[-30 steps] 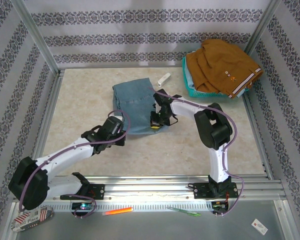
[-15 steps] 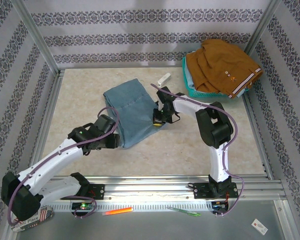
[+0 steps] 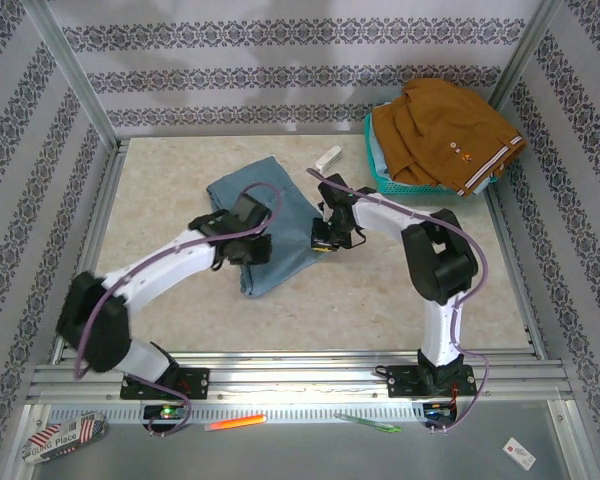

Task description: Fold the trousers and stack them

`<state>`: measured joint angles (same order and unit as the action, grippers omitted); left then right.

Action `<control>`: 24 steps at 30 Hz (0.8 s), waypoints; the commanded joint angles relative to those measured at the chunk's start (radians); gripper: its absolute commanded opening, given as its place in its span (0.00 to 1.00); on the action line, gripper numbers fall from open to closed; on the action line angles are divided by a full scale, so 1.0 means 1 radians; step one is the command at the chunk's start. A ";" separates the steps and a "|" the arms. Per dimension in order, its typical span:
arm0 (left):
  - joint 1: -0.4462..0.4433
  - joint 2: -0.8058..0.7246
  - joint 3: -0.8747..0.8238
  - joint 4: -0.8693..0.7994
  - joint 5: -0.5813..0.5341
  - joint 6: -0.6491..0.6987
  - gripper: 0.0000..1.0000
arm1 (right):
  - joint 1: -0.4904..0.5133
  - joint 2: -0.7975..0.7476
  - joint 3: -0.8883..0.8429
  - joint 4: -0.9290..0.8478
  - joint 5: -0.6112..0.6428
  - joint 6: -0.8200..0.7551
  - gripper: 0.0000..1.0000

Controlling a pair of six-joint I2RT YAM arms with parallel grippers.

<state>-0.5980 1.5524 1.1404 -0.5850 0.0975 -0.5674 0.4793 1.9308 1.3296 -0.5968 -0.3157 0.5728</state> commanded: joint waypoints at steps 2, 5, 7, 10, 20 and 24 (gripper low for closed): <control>0.063 0.153 0.071 0.212 0.023 0.031 0.00 | -0.014 -0.156 -0.094 -0.020 0.056 0.031 0.17; 0.175 0.189 -0.017 0.310 0.078 -0.023 0.00 | -0.028 -0.196 -0.143 -0.018 0.063 0.032 0.18; 0.245 0.177 -0.096 0.374 0.104 -0.060 0.00 | -0.033 -0.199 -0.159 -0.013 0.060 0.033 0.19; 0.310 0.151 -0.187 0.398 0.120 -0.089 0.00 | -0.034 -0.173 -0.145 -0.006 0.052 0.032 0.20; 0.467 0.149 -0.211 0.206 0.094 0.005 0.00 | -0.027 0.016 0.107 -0.036 0.058 0.000 0.22; 0.534 0.171 -0.156 0.179 0.085 -0.009 0.00 | 0.005 0.113 0.141 -0.033 0.069 0.010 0.20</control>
<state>-0.1097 1.7012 0.9588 -0.3054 0.2279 -0.6003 0.4606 1.9877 1.4639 -0.6025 -0.2707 0.5949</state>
